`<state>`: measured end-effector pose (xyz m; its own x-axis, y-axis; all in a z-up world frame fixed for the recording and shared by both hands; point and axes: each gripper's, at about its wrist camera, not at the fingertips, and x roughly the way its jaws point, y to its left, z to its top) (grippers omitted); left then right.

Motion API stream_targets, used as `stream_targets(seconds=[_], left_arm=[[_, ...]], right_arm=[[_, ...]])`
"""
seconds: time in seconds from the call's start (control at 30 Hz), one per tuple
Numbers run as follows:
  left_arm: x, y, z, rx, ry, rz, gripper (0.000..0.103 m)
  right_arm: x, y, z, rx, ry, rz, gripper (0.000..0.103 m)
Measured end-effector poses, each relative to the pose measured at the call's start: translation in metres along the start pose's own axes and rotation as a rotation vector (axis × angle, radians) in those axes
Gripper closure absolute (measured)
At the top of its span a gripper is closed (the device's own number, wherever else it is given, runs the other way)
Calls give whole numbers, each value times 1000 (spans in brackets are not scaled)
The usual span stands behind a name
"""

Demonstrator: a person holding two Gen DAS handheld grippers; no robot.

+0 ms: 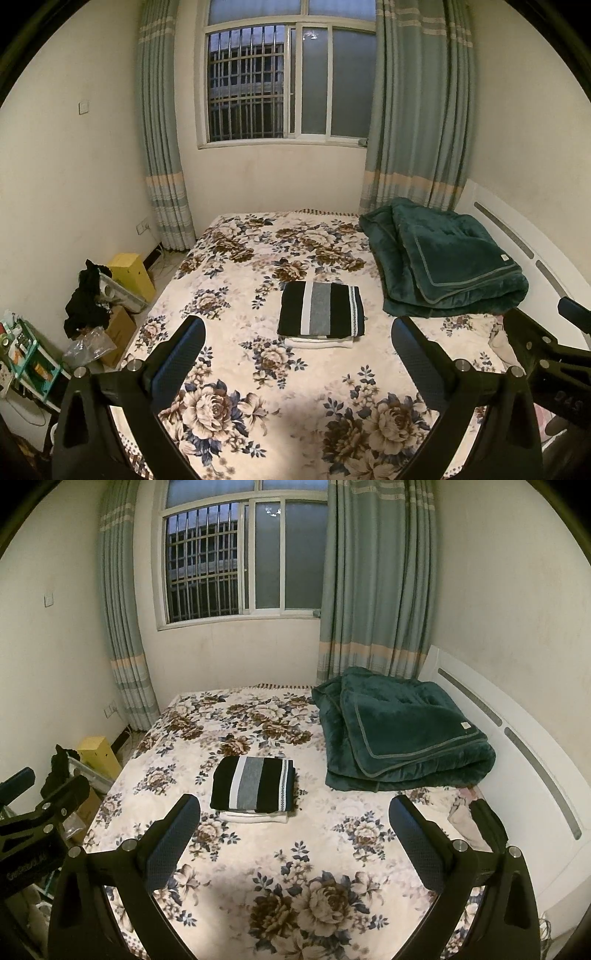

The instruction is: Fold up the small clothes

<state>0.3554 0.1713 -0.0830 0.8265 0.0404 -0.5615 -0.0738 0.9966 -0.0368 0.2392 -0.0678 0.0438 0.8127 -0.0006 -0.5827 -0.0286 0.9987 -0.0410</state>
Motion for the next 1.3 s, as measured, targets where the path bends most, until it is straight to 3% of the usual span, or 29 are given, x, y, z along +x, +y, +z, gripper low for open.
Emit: stream_targets(seconds=[1.3], left_arm=[[-11,0,-1,1,-16,-28,0]], right_arm=[[-1,10,-1,11,-4,-5,0]])
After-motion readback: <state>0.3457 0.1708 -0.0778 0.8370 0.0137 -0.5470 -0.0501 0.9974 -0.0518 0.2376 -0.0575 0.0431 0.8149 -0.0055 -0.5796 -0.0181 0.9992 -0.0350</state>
